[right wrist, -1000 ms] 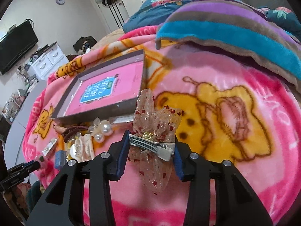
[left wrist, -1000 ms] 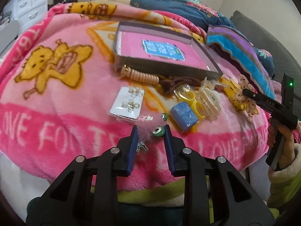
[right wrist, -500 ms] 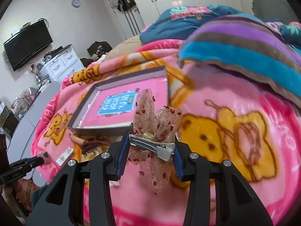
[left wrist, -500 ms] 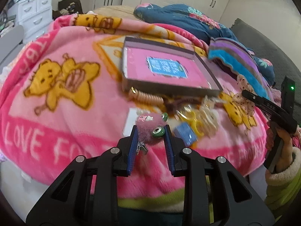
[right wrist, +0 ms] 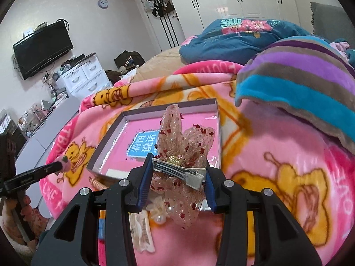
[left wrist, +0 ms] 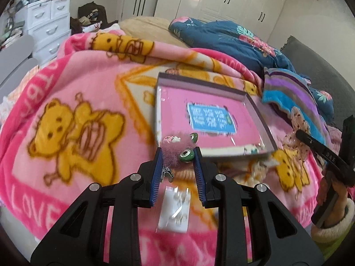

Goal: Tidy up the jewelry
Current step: 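Carry both items to the gray box while the left tool releases the pom-pom inside, then lower the pink bow clip into the gray box and open the right tool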

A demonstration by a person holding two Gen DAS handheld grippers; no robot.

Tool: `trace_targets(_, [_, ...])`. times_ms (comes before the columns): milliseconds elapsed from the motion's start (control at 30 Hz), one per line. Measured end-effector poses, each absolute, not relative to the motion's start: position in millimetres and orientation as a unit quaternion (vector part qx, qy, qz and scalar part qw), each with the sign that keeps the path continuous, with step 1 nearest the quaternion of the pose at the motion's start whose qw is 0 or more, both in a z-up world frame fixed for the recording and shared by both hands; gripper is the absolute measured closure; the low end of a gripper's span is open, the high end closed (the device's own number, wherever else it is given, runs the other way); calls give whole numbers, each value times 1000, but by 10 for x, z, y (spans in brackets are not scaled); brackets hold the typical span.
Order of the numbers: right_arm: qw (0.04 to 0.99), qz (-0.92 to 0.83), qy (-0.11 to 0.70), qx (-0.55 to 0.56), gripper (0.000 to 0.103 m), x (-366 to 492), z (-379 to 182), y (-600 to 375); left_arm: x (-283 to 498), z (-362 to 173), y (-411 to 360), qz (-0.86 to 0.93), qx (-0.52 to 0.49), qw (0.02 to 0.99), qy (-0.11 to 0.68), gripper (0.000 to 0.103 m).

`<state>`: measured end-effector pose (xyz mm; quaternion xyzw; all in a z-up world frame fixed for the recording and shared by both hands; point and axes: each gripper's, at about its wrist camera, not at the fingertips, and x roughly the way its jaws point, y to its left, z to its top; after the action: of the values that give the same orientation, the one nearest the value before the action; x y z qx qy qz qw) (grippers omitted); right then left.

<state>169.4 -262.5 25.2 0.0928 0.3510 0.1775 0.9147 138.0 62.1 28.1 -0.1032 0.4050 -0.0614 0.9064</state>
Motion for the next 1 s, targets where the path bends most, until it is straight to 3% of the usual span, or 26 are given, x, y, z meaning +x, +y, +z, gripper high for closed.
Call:
trace_targets(733, [896, 172, 400, 81, 62, 2299, -44, -2397, 2263, -181, 185, -68, -90, 885, 451, 83])
trace_targets(833, [895, 169, 405, 80, 60, 2347, -84, -2390, 2283, -197, 180, -66, -87, 885, 452, 71])
trace_targets(900, [894, 168, 407, 81, 60, 2367, -100, -2384, 2271, -189, 183, -65, -87, 887, 448, 55])
trace_targets(1000, [893, 167, 410, 81, 58, 2394, -128, -2382, 2234, -161, 188, -57, -77, 892, 442, 45])
